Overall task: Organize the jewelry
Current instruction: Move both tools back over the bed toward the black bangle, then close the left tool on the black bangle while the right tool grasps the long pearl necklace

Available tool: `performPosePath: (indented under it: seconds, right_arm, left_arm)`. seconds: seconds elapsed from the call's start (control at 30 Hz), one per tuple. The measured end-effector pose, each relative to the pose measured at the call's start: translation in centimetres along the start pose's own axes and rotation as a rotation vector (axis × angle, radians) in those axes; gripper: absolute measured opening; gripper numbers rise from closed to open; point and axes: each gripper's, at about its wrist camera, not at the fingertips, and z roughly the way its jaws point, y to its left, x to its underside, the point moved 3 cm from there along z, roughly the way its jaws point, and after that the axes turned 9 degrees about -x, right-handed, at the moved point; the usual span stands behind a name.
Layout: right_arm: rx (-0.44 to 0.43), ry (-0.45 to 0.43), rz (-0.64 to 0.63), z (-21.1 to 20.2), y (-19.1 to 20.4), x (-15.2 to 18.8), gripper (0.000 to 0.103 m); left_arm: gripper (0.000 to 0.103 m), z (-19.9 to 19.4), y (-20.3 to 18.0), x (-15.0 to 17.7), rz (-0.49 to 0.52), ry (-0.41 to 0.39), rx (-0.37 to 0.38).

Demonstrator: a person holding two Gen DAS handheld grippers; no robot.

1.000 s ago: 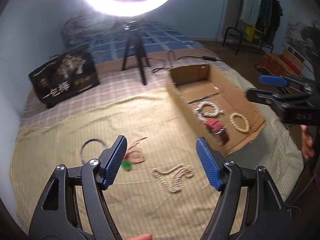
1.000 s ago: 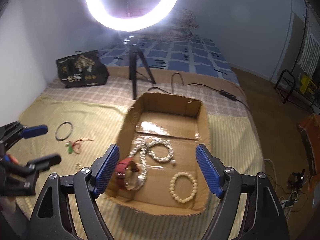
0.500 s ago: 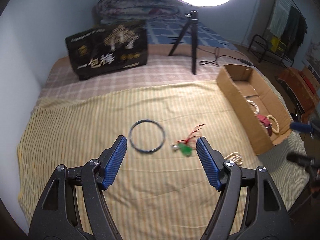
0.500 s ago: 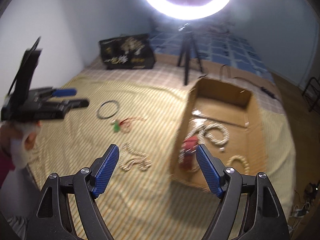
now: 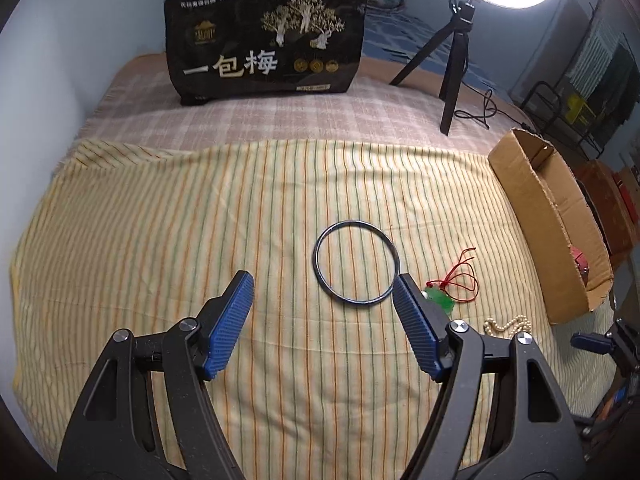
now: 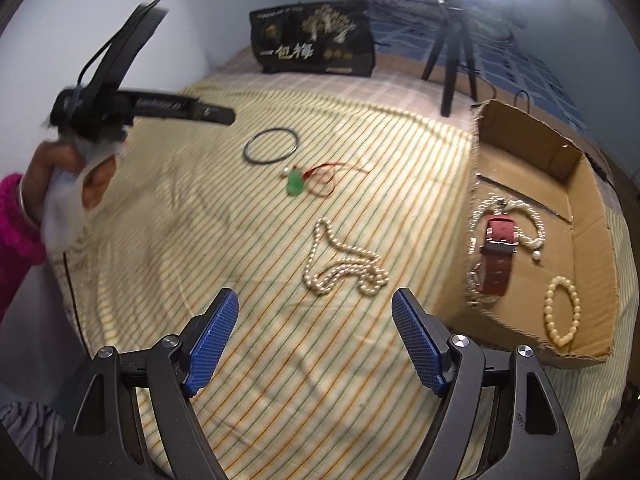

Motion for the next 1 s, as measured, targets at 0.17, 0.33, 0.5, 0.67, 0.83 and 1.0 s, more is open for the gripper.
performPosePath:
  seconds: [0.17, 0.33, 0.5, 0.67, 0.83, 1.0]
  right_arm:
    - [0.018, 0.037, -0.020, 1.8, 0.6, 0.3, 0.079]
    - [0.008, 0.044, 0.003, 2.8, 0.5, 0.4, 0.079]
    - [0.021, 0.042, 0.014, 3.2, 0.3, 0.3, 0.079]
    - [0.036, 0.048, 0.023, 3.8, 0.1, 0.3, 0.079]
    - [0.044, 0.053, 0.036, 4.5, -0.2, 0.2, 0.079]
    - [0.059, 0.054, 0.058, 4.9, -0.8, 0.3, 0.079]
  left_arm:
    - [0.074, 1.4, -0.6, 0.5, 0.012, 0.025, 0.011]
    - [0.080, 2.5, -1.7, 0.7, 0.022, 0.043, 0.037]
    - [0.081, 3.1, -2.5, 0.6, 0.016, 0.041, 0.034]
    - [0.081, 3.8, -4.1, 0.4, 0.037, 0.044, 0.024]
    - [0.081, 4.8, -5.0, 0.2, 0.032, 0.046, -0.008]
    - [0.081, 5.9, -5.1, 0.1, 0.019, 0.049, -0.093]
